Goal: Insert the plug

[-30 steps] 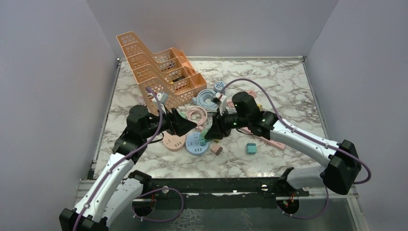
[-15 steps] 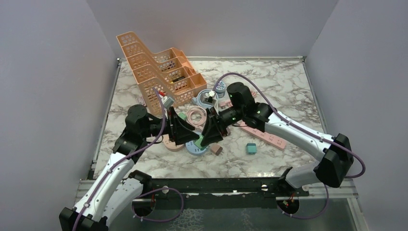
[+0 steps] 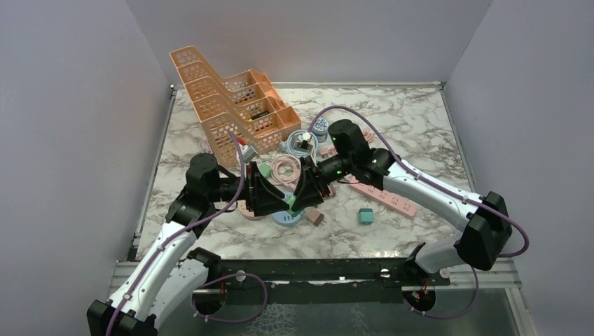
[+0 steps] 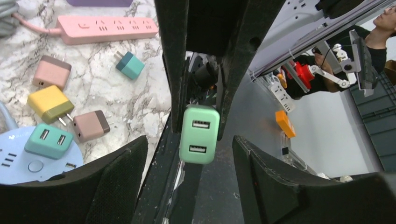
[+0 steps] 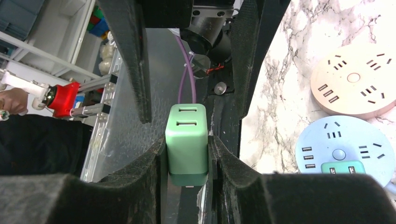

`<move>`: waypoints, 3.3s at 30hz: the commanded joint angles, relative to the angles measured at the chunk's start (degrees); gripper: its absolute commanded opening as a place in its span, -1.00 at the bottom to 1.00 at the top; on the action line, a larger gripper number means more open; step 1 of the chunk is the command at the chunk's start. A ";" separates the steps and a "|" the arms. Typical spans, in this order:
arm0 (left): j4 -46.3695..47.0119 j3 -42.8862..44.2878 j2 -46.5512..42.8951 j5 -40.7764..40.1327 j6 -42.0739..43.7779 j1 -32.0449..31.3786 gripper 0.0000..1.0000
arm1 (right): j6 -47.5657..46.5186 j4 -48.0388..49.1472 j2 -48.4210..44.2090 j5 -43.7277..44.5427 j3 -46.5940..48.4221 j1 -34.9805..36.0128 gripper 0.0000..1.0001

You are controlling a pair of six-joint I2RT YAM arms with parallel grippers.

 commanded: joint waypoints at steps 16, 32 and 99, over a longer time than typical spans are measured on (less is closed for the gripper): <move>-5.63 2.13 3.63 4.75 5.99 -0.12 -1.00 | -5.07 -3.84 2.10 -3.08 4.83 -0.03 -0.41; -3.52 2.43 2.73 2.41 5.22 -0.11 -1.00 | -0.10 1.59 -2.46 0.79 -2.45 -0.03 -0.02; -20.79 2.12 5.41 -37.89 2.94 -2.20 -1.00 | 12.01 5.63 -12.56 47.18 -12.48 -0.03 0.26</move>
